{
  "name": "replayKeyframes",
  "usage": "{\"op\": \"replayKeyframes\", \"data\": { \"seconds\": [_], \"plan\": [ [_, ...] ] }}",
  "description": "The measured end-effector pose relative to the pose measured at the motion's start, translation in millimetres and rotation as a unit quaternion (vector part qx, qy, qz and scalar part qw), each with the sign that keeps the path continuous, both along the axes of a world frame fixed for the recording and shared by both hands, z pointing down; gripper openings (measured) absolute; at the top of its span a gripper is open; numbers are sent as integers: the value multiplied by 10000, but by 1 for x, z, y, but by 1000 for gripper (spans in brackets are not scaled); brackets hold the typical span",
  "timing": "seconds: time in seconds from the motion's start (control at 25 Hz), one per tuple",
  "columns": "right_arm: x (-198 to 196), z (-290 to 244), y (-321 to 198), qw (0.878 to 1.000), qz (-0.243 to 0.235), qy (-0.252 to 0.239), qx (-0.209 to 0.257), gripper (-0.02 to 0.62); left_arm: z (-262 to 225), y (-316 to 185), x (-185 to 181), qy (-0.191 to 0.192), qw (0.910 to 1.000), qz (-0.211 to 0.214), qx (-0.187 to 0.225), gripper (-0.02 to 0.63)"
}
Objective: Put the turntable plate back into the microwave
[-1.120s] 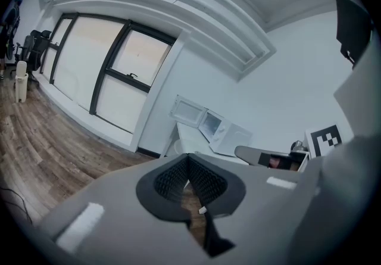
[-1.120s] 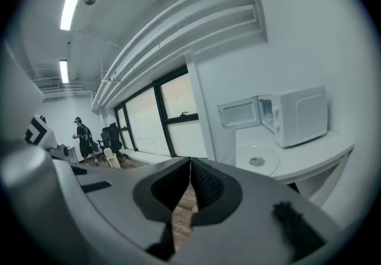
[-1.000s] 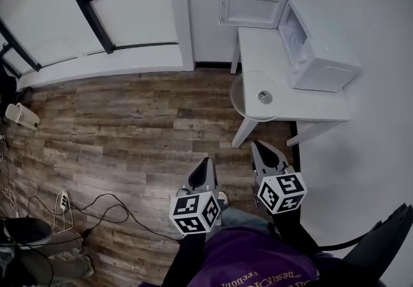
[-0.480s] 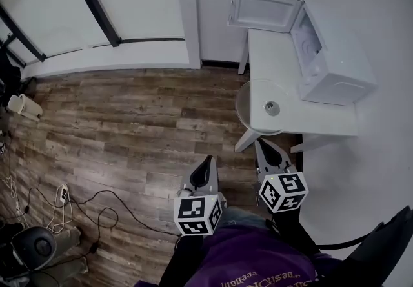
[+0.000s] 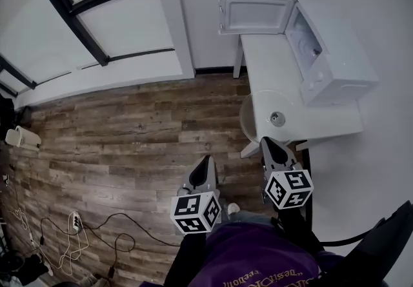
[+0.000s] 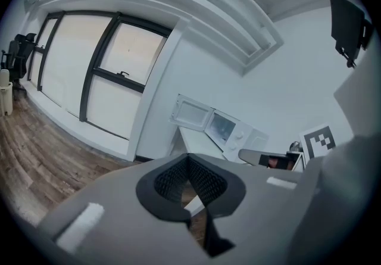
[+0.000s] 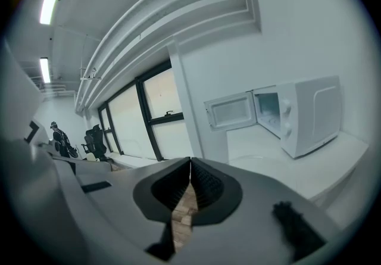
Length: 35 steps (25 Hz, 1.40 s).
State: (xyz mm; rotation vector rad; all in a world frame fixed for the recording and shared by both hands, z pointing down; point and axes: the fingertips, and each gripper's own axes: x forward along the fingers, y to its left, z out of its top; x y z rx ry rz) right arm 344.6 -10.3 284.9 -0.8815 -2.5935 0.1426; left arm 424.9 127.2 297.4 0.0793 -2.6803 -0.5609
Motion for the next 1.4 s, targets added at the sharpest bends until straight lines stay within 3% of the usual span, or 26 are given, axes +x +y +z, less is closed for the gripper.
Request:
{"op": "replayKeyframes", "data": {
  "seconds": [0.24, 0.4, 0.6, 0.8, 1.04, 1.24, 1.4],
  "plan": [
    [-31, -8, 51, 9999, 71, -53, -89, 9, -8, 48, -31, -117, 9977, 335, -571, 3],
    [-44, -8, 90, 10000, 38, -38, -60, 9, -11, 87, -44, -163, 9976, 387, -558, 3],
    [-54, -1, 125, 10000, -4, 4, 14, 9, -6, 124, -50, -233, 9941, 523, -919, 3],
    [-61, 8, 136, 9998, 56, 129, 130, 9, -6, 144, -60, -308, 9966, 427, -637, 3],
    [-90, 10, 133, 9992, 339, 49, 190, 9, -8, 142, -91, -615, 9953, 676, -333, 4],
    [-128, 14, 131, 9982, 564, 115, 149, 9, 10, 133, -131, -196, 9927, 1174, -170, 3],
    [-168, 18, 125, 9960, 870, 179, 54, 9, 12, 129, -181, -132, 9893, 1452, -99, 3]
  ]
}}
